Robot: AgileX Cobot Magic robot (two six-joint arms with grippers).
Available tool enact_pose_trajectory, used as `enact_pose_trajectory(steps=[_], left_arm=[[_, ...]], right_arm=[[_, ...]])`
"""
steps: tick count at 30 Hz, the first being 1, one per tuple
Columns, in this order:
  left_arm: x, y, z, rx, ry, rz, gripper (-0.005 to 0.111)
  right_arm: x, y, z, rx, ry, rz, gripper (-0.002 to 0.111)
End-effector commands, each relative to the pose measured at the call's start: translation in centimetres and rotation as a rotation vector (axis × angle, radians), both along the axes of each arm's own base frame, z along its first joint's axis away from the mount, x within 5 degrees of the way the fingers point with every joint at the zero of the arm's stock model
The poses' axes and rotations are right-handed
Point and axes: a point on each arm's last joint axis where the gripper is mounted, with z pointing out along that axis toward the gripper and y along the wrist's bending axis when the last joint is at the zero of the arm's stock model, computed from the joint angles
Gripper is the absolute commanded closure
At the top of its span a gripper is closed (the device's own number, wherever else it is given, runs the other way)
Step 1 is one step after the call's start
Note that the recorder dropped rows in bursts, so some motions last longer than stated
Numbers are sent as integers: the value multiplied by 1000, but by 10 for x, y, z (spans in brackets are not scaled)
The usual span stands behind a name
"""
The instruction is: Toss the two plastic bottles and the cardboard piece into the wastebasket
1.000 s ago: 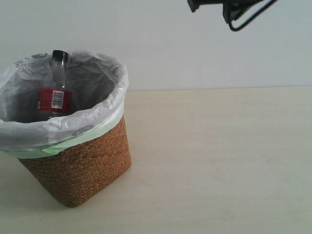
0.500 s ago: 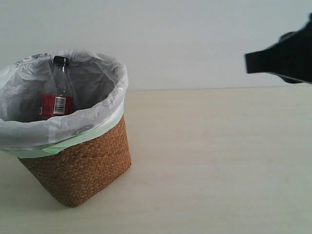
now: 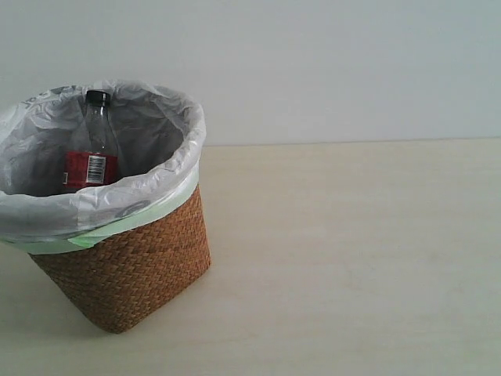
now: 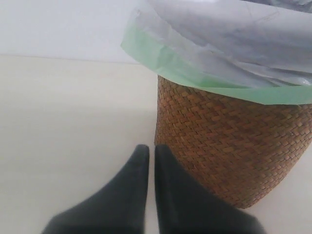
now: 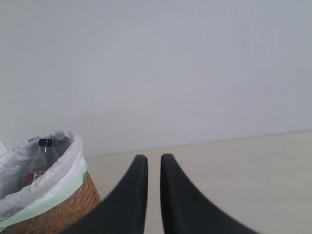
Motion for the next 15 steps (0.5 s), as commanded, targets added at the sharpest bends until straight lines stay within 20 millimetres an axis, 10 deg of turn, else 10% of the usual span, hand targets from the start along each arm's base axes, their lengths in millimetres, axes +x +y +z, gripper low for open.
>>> enact_pose_trajectory(steps=[1, 15], left_arm=[[0, 0, -1, -2, 0, 2, 103], [0, 0, -1, -2, 0, 2, 103]], right_arm=[[-12, -12, -16, -4, 71, -48, 102], [-17, -16, -18, 31, 95, -60, 102]])
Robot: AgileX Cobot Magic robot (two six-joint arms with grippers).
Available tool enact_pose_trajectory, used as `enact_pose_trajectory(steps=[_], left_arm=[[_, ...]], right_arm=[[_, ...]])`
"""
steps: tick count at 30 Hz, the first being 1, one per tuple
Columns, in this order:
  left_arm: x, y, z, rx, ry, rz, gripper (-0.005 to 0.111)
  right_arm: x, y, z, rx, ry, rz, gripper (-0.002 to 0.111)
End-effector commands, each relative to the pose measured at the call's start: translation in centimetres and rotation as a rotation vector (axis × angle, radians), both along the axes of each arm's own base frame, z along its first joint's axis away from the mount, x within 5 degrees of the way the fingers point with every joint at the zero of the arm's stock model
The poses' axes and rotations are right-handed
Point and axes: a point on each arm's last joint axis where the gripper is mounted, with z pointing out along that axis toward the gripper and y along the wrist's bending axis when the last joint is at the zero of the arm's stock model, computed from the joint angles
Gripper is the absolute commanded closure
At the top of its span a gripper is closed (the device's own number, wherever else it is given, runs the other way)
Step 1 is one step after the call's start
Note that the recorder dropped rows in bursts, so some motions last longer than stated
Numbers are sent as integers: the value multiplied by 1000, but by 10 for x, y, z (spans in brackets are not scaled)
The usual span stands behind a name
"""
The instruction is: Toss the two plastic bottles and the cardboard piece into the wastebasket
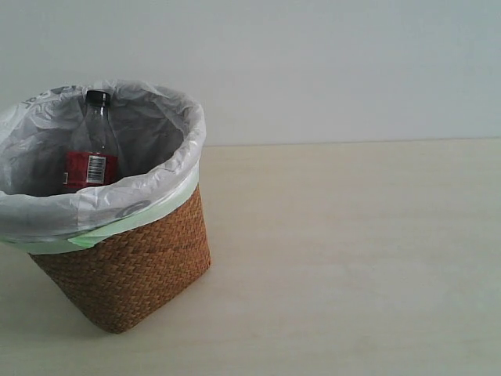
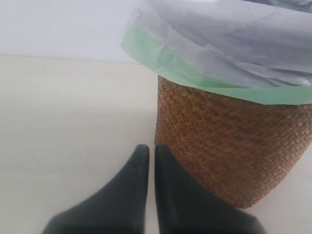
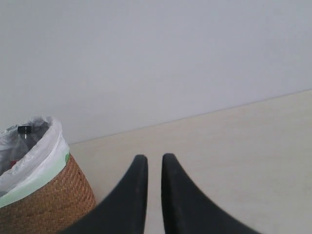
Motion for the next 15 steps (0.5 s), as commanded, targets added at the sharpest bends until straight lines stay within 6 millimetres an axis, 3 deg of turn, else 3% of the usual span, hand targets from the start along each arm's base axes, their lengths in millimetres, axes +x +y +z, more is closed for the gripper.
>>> enact_pose_trajectory(steps=[1, 7, 15], left_arm=[[0, 0, -1, -2, 0, 2, 103], [0, 0, -1, -2, 0, 2, 103], [0, 0, -1, -2, 0, 2, 103]], right_arm=[[0, -1, -1, -8, -4, -6, 102], [3, 6, -6, 20, 0, 32, 102], [32, 35, -55, 135, -202, 79, 102]])
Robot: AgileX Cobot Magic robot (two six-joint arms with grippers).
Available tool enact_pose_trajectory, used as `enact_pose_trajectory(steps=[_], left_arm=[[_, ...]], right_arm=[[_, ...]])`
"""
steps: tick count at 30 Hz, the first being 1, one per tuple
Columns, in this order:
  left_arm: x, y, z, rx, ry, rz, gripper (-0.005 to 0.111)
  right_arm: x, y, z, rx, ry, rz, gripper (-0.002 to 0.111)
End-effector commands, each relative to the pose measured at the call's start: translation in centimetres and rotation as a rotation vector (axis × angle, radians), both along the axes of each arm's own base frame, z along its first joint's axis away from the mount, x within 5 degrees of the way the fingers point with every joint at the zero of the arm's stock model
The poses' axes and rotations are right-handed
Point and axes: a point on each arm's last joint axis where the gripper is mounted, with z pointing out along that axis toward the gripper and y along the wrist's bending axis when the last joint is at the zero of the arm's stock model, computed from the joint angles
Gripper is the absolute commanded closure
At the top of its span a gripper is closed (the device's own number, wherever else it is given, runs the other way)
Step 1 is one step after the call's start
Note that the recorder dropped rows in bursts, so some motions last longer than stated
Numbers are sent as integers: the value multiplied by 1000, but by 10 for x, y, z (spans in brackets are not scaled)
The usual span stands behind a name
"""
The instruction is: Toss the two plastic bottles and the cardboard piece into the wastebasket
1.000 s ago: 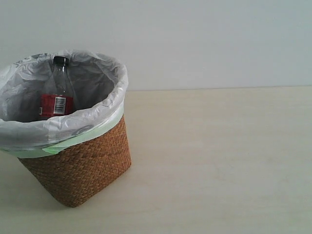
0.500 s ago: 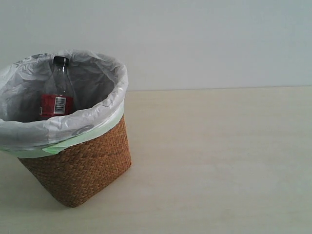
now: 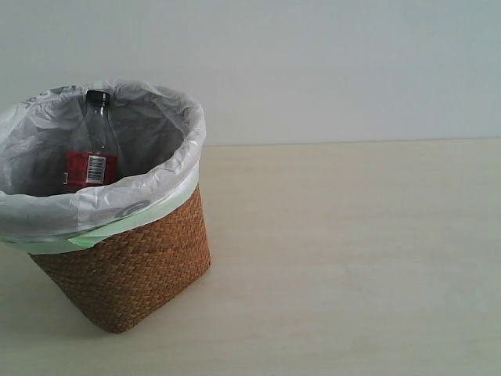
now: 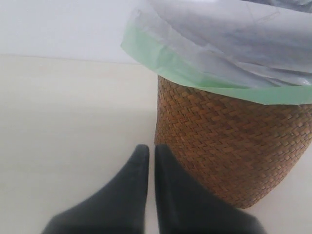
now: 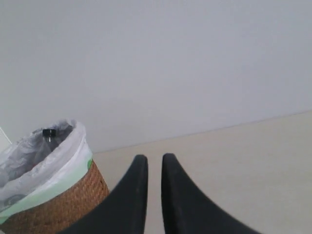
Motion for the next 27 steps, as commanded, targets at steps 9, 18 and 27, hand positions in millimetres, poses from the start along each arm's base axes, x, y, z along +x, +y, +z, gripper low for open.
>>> enact_pose_trajectory(steps=[9, 18, 27], left_arm=[[0, 0, -1, -2, 0, 2, 103], [0, 0, -1, -2, 0, 2, 103], [0, 0, -1, -2, 0, 2, 103]], right_arm=[[17, 9, -64, 143, -42, -93, 102], [19, 3, -78, -184, 10, -205, 102], [19, 1, -100, -302, 158, -203, 102]])
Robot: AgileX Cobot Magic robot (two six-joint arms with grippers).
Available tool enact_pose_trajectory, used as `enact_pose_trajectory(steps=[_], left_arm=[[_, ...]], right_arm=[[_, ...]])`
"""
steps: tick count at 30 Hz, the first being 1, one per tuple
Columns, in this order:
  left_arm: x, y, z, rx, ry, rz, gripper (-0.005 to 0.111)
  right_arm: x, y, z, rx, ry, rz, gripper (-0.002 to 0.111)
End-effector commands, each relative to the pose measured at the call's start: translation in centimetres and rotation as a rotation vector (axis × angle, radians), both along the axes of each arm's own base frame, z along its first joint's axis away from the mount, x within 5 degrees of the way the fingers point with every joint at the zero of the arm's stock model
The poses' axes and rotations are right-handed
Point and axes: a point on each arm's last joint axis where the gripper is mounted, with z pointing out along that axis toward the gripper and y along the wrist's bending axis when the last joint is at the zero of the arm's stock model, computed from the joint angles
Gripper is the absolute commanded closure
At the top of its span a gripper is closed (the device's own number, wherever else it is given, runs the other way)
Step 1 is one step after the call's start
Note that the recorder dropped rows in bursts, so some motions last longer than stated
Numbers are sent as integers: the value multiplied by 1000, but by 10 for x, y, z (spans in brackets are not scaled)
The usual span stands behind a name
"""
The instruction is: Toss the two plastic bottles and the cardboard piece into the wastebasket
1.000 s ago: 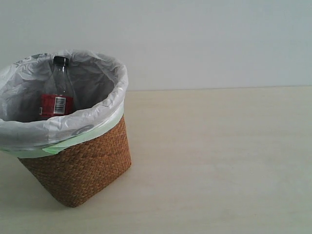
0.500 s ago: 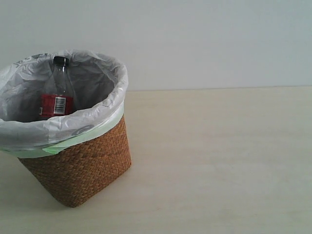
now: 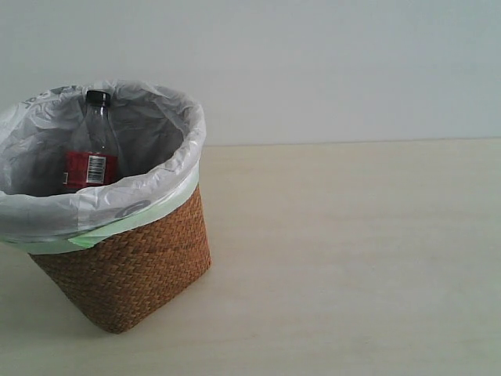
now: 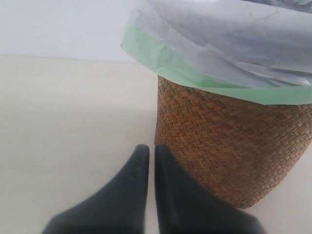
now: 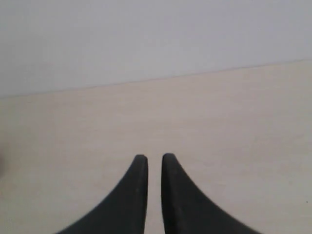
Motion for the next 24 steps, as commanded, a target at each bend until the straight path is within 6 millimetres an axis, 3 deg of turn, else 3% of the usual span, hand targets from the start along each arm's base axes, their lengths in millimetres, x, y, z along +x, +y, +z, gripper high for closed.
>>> enact_pose_trajectory(steps=[1, 4, 24], left_arm=[[0, 0, -1, -2, 0, 2, 103], [0, 0, -1, -2, 0, 2, 103], [0, 0, -1, -2, 0, 2, 103]], right_arm=[[1, -1, -13, -34, 33, -6, 102], [2, 0, -21, -37, 51, -5, 102], [1, -1, -24, -46, 79, -9, 102]])
